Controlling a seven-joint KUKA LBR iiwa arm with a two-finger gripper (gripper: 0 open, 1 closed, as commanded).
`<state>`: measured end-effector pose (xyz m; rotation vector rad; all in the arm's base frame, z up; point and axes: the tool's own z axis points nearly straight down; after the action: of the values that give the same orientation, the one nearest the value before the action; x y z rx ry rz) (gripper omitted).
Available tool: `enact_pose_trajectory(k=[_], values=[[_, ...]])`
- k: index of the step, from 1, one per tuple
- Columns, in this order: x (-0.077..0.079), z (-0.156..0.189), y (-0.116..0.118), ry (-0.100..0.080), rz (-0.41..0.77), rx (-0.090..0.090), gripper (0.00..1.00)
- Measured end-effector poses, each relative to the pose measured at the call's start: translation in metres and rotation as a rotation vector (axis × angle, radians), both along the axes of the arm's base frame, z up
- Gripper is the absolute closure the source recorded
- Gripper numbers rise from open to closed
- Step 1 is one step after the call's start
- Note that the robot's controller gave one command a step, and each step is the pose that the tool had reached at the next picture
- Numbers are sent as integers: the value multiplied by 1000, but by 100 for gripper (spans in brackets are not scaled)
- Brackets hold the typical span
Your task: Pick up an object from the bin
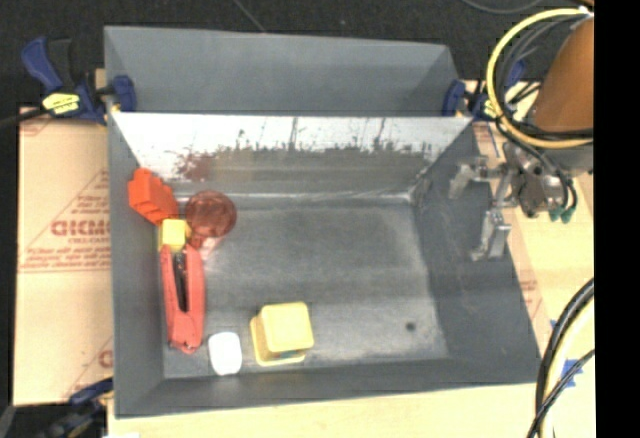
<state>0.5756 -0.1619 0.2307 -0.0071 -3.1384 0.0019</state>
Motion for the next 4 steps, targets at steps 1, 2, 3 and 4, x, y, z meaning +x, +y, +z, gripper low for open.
enact_pose_trajectory(k=[1,2,3,4], values=[[1,5,1,-8,5,-2,0],[30,-81,12,-10,-285,0,0],[73,-160,90,-6,-333,-1,0],[80,-118,104,-23,-257,-6,0]])
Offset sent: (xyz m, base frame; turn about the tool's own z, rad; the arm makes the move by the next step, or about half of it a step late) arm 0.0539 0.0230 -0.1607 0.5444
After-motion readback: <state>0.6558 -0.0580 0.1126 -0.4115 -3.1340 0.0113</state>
